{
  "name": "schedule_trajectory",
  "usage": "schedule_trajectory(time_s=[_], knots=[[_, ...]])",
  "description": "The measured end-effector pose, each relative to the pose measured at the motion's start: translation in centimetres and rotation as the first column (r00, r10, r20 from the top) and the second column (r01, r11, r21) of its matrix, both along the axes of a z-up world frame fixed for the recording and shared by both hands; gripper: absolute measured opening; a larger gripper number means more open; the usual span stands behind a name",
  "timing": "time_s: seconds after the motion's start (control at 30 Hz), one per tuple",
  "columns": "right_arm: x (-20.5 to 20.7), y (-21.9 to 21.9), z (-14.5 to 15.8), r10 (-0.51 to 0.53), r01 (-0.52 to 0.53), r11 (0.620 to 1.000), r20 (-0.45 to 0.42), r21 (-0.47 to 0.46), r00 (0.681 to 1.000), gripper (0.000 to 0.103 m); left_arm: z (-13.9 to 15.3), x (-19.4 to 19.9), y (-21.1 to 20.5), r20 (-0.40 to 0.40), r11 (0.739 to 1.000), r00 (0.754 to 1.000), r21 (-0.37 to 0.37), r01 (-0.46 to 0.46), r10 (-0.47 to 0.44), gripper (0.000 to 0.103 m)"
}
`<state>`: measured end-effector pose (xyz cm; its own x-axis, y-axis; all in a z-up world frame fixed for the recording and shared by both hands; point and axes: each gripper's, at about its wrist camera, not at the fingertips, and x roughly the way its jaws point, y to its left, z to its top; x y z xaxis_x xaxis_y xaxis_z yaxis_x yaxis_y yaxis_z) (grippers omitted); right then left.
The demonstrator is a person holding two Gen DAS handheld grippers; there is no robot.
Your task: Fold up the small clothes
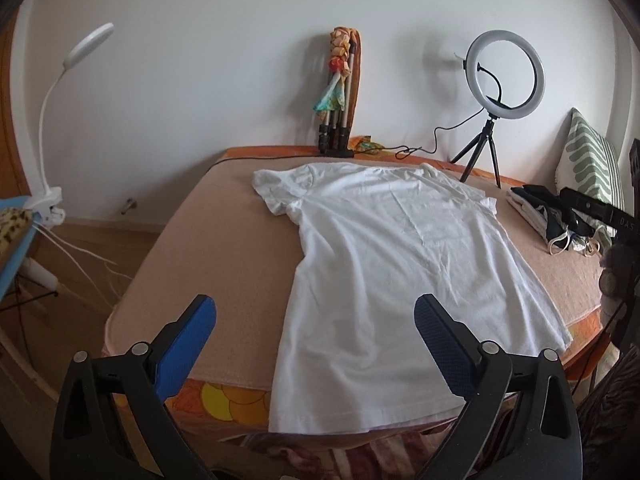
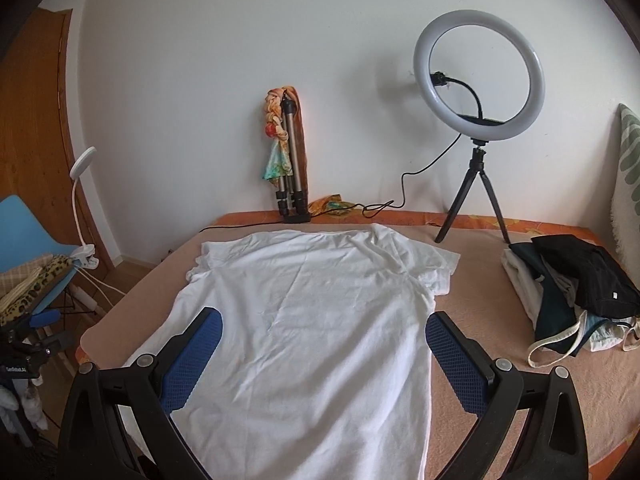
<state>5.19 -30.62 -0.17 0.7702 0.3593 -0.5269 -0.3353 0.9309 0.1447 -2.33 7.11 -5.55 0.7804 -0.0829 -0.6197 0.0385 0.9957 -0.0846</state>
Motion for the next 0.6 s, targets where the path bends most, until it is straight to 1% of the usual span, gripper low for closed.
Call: schedule_trajectory(time_s=[0.07,0.13,0.17,0.2,0.27,0.3,0.37,0.4,0.5,0.6], knots=[[1.1,0.8,0.0,0.020,-0.019,1.000,-0.040,0.008,0.999,0.103,-1.0,-0.1,0.6,-0.040,1.000,0.999,-0.015,0.009,-0.009,0.082],[2.5,1.8,0.3,0.039,-0.038,0.999,-0.075,0.012,0.996,0.103,-2.2,0.2,1.2,-0.089,0.998,0.996,-0.067,0.015,-0.021,0.077],[3.2,2.4,0.5,0.064,-0.063,0.998,-0.087,0.017,0.994,0.103,-2.8,0.3,1.5,-0.115,0.995,0.993,-0.096,0.018,-0.029,0.069],[4.0,3.3,0.8,0.086,-0.085,0.996,-0.095,0.014,0.992,0.103,-3.4,0.5,1.7,-0.140,0.993,0.989,-0.119,0.021,-0.038,0.062],[5.3,5.2,1.4,0.119,-0.121,0.993,-0.097,-0.012,0.988,0.103,-4.4,0.8,1.9,-0.178,0.990,0.983,-0.139,0.022,-0.046,0.057],[5.9,6.4,1.8,0.141,-0.144,0.989,-0.091,-0.031,0.986,0.103,-4.7,0.9,1.8,-0.189,0.990,0.981,-0.140,0.027,-0.054,0.052],[7.2,8.9,2.4,0.186,-0.192,0.980,-0.085,-0.059,0.979,0.103,-5.0,0.9,1.7,-0.202,0.992,0.977,-0.124,0.035,-0.059,0.048],[7.9,10.2,2.6,0.209,-0.216,0.974,-0.091,-0.063,0.974,0.103,-5.2,0.9,1.7,-0.208,0.993,0.976,-0.117,0.035,-0.059,0.048],[10.4,13.8,2.9,0.269,-0.276,0.960,-0.128,-0.039,0.955,0.101,-5.5,1.1,2.0,-0.218,0.991,0.974,-0.128,0.032,-0.059,0.047],[12.8,17.4,2.7,0.300,-0.308,0.951,-0.167,-0.026,0.939,0.096,-5.8,1.2,2.2,-0.229,0.992,0.971,-0.122,0.034,-0.061,0.047]])
